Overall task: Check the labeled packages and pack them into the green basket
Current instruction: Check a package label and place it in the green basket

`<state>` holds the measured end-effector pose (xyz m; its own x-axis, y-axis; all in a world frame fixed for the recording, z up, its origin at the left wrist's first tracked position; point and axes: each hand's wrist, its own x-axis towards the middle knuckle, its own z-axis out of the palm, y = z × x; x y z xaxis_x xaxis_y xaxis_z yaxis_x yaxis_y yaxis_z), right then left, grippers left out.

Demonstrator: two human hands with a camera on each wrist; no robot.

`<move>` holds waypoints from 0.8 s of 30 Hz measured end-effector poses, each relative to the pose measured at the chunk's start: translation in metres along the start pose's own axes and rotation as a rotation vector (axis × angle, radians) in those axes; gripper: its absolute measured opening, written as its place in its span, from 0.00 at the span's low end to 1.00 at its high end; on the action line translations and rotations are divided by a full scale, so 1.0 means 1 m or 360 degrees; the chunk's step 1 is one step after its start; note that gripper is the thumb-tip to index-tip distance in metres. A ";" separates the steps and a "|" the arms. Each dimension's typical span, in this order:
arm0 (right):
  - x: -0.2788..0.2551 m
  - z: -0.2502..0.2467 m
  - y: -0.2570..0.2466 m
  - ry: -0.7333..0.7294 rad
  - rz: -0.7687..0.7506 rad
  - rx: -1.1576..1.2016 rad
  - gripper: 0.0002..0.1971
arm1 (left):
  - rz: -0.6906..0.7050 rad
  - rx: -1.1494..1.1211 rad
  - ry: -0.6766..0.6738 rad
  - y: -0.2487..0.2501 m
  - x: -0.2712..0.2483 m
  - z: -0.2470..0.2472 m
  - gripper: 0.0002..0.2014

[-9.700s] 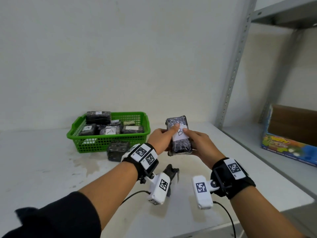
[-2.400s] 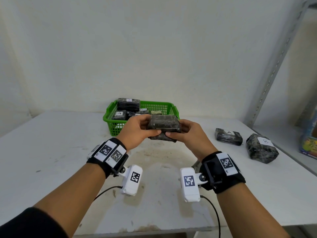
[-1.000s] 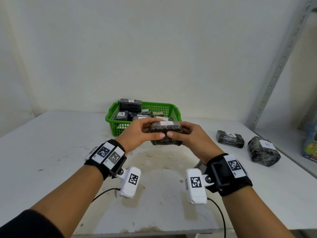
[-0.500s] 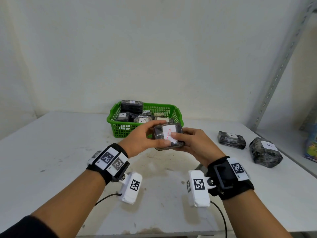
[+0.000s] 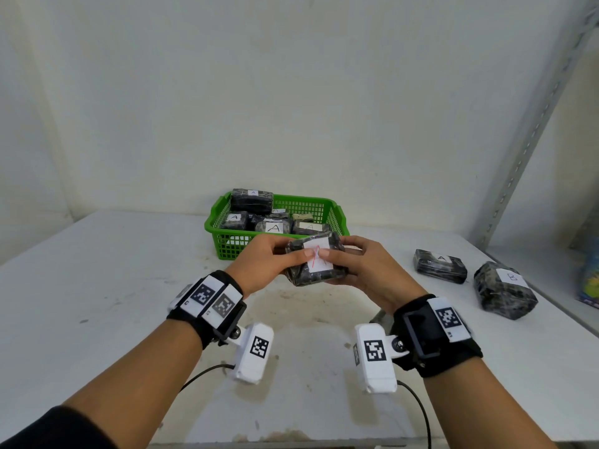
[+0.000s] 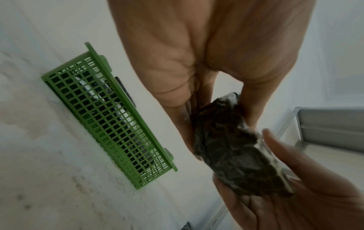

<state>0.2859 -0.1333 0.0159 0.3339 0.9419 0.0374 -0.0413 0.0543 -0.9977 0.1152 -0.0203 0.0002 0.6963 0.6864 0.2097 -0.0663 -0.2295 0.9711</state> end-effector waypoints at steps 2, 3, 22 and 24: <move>0.002 -0.001 -0.002 -0.0014 -0.0002 0.0002 0.21 | -0.0035 -0.0167 0.0049 0.000 0.001 0.000 0.17; 0.003 -0.002 -0.002 -0.0011 -0.0015 -0.0025 0.22 | -0.0053 -0.0226 0.0034 0.000 0.001 0.000 0.18; -0.012 0.003 -0.009 -0.0214 0.0178 0.0125 0.27 | 0.0305 -0.0209 0.0016 -0.009 0.004 0.002 0.30; -0.011 0.004 -0.007 -0.0238 0.0136 0.0171 0.24 | 0.0315 -0.0066 -0.0062 -0.008 0.003 0.002 0.32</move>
<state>0.2788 -0.1428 0.0226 0.1817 0.9829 -0.0308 -0.1667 -0.0001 -0.9860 0.1192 -0.0175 -0.0069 0.6938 0.6033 0.3932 -0.2336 -0.3280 0.9153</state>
